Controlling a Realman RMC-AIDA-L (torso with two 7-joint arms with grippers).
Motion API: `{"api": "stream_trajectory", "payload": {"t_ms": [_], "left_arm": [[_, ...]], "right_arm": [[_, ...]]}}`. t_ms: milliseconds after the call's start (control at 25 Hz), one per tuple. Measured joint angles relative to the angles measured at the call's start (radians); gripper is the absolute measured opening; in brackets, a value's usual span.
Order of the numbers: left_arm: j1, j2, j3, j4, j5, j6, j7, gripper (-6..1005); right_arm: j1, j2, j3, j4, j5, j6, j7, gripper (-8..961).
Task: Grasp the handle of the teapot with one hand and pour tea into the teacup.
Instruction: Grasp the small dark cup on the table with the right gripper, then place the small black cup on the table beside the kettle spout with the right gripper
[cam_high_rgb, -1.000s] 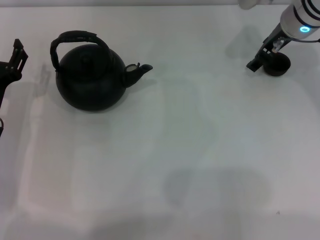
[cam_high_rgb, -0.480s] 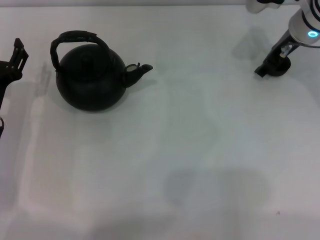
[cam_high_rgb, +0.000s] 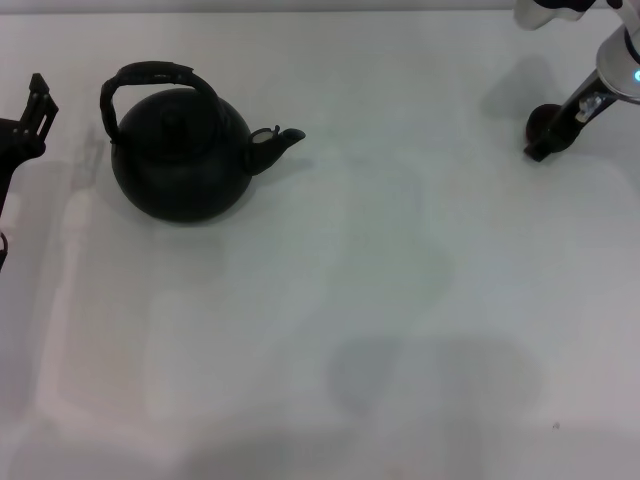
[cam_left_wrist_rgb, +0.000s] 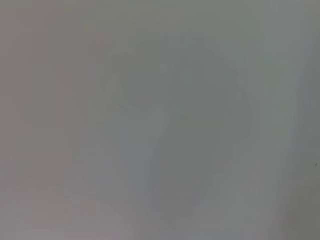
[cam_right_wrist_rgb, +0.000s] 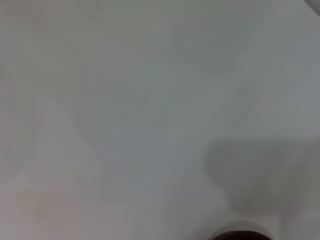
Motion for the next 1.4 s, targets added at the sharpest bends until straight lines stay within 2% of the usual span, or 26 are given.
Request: {"api": "stream_trajectory", "payload": {"t_ms": [160, 320, 440, 480, 520, 560, 720, 800, 920, 1040, 1400], "left_arm": [[0.0, 0.0, 0.0, -0.001, 0.0, 0.004, 0.001, 816], [0.0, 0.0, 0.0, -0.005, 0.0, 0.008, 0.0, 815], [0.0, 0.0, 0.0, -0.005, 0.0, 0.008, 0.001, 815], [0.0, 0.0, 0.0, -0.005, 0.0, 0.008, 0.001, 815], [0.0, 0.0, -0.002, -0.004, 0.0, 0.008, 0.0, 815], [0.0, 0.0, -0.002, -0.004, 0.0, 0.008, 0.0, 815], [-0.009, 0.0, -0.006, -0.004, 0.0, 0.003, 0.0, 815], [-0.015, 0.0, -0.005, -0.004, 0.0, 0.002, 0.0, 815], [-0.018, 0.0, -0.003, -0.004, 0.0, 0.001, 0.0, 815], [-0.018, 0.0, -0.001, -0.003, 0.0, 0.0, -0.001, 816], [-0.018, 0.0, 0.0, -0.002, 0.0, -0.001, -0.001, 816]], "right_arm": [[0.003, 0.002, -0.002, -0.013, 0.0, -0.007, 0.0, 835], [0.009, 0.009, -0.004, -0.029, -0.007, -0.042, 0.001, 754], [0.01, 0.017, -0.001, -0.12, -0.007, -0.129, 0.001, 735], [0.008, 0.028, -0.003, -0.168, -0.009, -0.163, -0.002, 735], [0.007, 0.052, -0.008, -0.227, -0.019, -0.207, -0.014, 736], [0.007, 0.052, -0.008, -0.227, -0.019, -0.207, -0.014, 736], [0.034, 0.123, -0.044, -0.274, -0.084, -0.265, -0.036, 738], [0.048, 0.135, -0.113, -0.283, -0.068, -0.272, -0.031, 739], [0.05, 0.138, -0.188, -0.317, -0.012, -0.268, -0.026, 740], [0.041, 0.138, -0.211, -0.357, 0.015, -0.265, -0.026, 741], [0.049, 0.139, -0.348, -0.378, 0.116, -0.202, -0.026, 745]]}}
